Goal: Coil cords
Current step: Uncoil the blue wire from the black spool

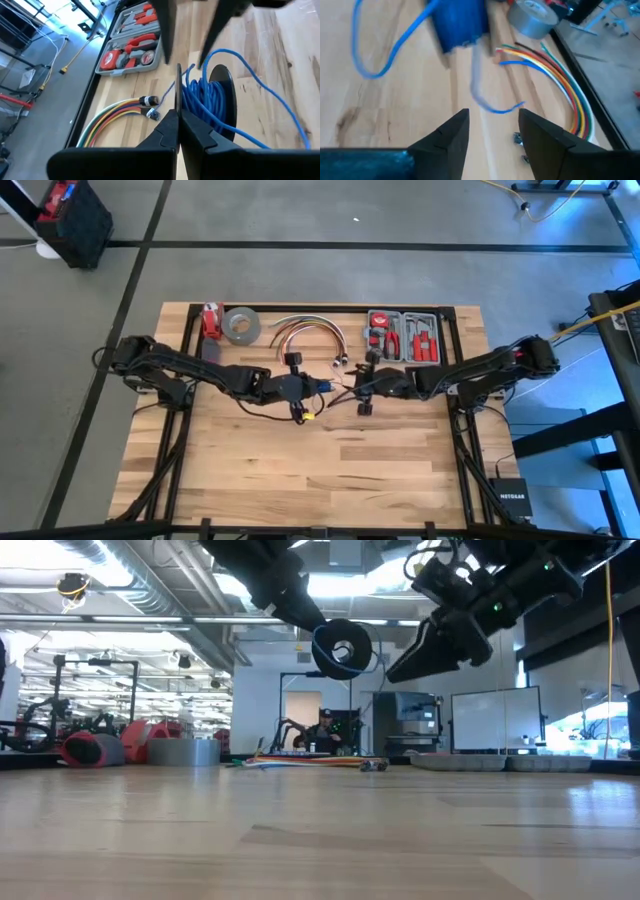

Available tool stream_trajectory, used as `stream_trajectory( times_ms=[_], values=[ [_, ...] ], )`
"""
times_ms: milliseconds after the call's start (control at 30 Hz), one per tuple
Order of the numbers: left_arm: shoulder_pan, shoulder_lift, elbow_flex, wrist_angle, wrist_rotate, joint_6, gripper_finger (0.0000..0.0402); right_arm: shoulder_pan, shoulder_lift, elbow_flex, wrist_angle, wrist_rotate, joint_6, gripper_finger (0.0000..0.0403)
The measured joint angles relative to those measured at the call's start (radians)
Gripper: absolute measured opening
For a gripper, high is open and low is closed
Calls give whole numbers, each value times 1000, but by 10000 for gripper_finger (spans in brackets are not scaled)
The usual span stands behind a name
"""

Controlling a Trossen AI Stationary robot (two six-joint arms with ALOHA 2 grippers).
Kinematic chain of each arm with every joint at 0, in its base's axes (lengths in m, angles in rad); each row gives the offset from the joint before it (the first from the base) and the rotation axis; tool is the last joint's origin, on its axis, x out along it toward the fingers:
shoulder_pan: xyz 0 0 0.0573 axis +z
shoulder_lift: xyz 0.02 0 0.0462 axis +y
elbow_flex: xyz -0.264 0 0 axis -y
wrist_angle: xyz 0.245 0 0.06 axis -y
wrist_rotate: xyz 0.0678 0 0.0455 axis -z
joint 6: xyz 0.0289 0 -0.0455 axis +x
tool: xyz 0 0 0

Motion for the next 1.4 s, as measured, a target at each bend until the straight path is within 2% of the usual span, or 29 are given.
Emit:
stream_trajectory(
  times_ms=[167, 400, 567, 700, 867, 967, 1033, 1100, 1233, 1300, 1400],
  values=[
    [1, 0, 0, 0, 0, -3, 1, 2, 34, 0, 54, -13, -46, 148],
    [1, 0, 0, -7, -1, -9, 1, 1, 34, 0, 101, -30, -58, 85],
    [2, 0, 0, -23, -1, -27, 1, 45, 6, 0, 94, 96, -127, 12],
    [21, 0, 0, -36, 0, -61, 1, 119, -23, 42, 110, 123, -149, 14],
    [45, 0, 0, -22, -4, -119, 1, 180, 17, 86, 154, 7, -149, 6],
    [50, 0, 0, 16, -70, -150, 1, 194, 66, 114, 151, -53, -153, 7],
    [47, -3, 0, 32, -121, -153, 1, 193, 89, 139, 68, -89, -162, 4],
    [34, -14, 0, 29, -169, -154, 1, 192, 111, 167, -53, -81, -171, 3],
    [-3, -57, 0, 31, -205, -151, 1, 176, 126, 192, -220, 82, -147, 4],
    [-26, -74, 0, 29, -238, -151, 1, 162, 126, 194, -279, 116, -118, 3],
    [-63, -89, 0, 15, -345, -148, 1, 142, 122, 193, -379, 167, -30, 4]
  ],
)
